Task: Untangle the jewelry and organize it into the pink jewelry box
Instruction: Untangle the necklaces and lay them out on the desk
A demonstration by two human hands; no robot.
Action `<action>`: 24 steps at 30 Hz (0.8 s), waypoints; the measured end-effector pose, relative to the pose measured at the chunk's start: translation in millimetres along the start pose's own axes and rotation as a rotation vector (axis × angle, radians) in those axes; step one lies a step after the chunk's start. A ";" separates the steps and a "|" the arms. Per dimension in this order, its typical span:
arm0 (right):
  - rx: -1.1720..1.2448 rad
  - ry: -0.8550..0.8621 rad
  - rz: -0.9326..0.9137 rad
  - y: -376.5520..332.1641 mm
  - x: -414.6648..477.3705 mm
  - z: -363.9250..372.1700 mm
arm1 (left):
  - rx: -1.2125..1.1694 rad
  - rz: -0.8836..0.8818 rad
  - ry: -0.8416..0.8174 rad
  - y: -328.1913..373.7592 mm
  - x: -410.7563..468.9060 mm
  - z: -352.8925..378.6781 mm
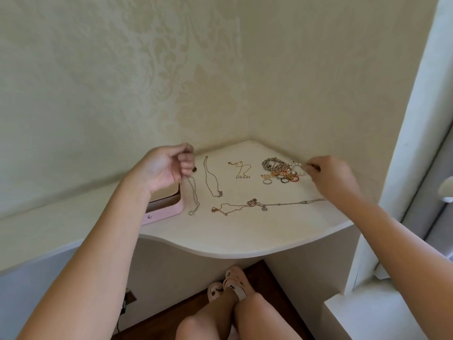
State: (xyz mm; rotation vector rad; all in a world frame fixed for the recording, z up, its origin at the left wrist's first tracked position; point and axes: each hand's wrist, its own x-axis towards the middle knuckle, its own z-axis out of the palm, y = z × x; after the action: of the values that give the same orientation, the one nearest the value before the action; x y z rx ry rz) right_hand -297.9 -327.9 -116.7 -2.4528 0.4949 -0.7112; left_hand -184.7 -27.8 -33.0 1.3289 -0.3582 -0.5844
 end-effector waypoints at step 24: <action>0.110 -0.461 -0.145 -5.5 -9.3 37.6 | 0.825 0.166 0.288 -26.8 4.5 -17.7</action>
State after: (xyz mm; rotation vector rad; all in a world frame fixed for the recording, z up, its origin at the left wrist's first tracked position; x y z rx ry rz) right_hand -282.6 -304.5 -144.1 -2.4569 0.0976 -0.2013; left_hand -176.3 -19.7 -63.3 2.1171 -0.4903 -0.0781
